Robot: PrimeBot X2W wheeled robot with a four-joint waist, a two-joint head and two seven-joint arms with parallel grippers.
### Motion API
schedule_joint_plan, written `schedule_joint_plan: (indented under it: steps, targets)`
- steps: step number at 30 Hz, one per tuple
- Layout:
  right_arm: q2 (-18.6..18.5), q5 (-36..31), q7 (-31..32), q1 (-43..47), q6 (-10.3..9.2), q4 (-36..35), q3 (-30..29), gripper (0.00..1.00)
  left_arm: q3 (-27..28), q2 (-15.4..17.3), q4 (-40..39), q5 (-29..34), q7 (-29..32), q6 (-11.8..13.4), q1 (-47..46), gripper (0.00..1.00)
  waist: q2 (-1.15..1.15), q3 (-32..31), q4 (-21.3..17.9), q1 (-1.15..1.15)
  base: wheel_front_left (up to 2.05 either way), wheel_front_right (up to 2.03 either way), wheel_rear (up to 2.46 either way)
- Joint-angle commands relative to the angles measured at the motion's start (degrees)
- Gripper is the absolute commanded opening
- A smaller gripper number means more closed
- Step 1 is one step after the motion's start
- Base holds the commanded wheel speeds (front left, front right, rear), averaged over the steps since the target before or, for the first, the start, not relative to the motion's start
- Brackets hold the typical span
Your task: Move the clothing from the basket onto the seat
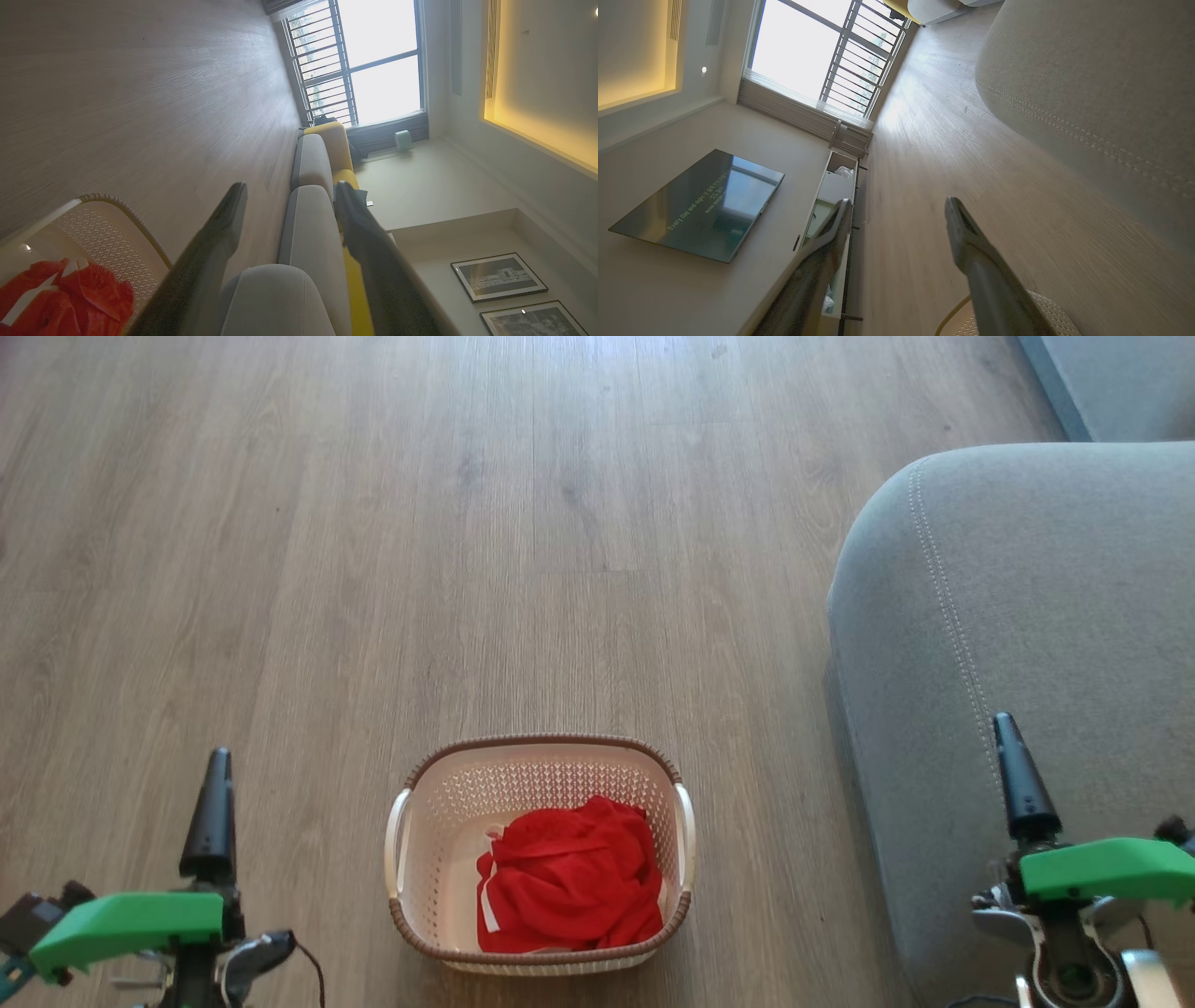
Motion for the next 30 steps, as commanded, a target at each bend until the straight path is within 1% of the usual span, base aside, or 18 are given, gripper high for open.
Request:
schedule_joint_plan:
  steps: [1, 3, 10, 14, 18, 22, 25, 30]
  targets:
    - [-0.4, -1.5, -0.5, -3.4, 0.00, -2.6, 0.5, 1.00, 1.0, 0.4, -2.4, 0.8, -0.5, -0.2, -3.2, 1.00, 0.00, 0.0, 0.0, 0.00, 0.00, 0.00, 0.00]
    - [-0.4, -4.5, -0.9, -3.6, 0.00, -3.7, 1.3, 1.00, 1.1, 0.5, -3.3, 2.2, -0.8, -0.2, -3.4, 1.00, 0.00, 0.1, 0.0, 0.00, 0.00, 0.00, 0.00]
    - [-0.4, -11.6, -2.1, -4.2, 0.00, -6.5, 2.3, 1.00, 1.3, 0.5, -6.0, 6.5, -2.0, -0.2, -3.8, 1.00, 0.00, 0.1, 0.1, 0.00, 0.00, 0.00, 0.00]
    - [-0.5, -15.5, -2.8, -4.6, 0.00, -7.7, 2.7, 1.00, 1.6, 0.5, -8.2, 10.4, -2.7, 0.0, -4.2, 1.00, 0.00, 0.3, 0.2, 0.00, 0.00, 0.00, 0.00]
    - [-0.5, -19.8, -3.4, -4.9, 0.00, -8.9, 3.6, 1.00, 1.2, 0.6, -10.9, 14.8, -3.3, 1.7, -4.5, 1.00, 0.00, 0.5, 0.2, 0.00, 0.00, 0.00, 0.00]
    - [-0.5, -23.5, -4.1, -5.1, 0.00, -9.7, 4.3, 1.00, -0.4, 0.6, -13.9, 19.3, -4.0, 3.7, -4.7, 1.00, 0.00, 0.8, 0.2, 0.00, 0.00, 0.00, 0.00]
    - [-0.5, -27.3, -4.6, -5.3, 0.00, -9.8, 5.2, 1.00, -2.2, 0.6, -15.8, 23.1, -4.5, 4.9, -4.5, 1.00, 0.00, 1.1, 0.1, 0.00, 0.00, 0.00, 0.00]
    - [-0.5, -31.6, -5.5, -5.7, 0.00, -10.3, 5.8, 1.00, -6.0, 0.6, -18.4, 30.8, -5.3, 7.0, -4.7, 1.00, 0.00, 1.5, 0.0, 0.00, 0.00, 0.00, 0.00]
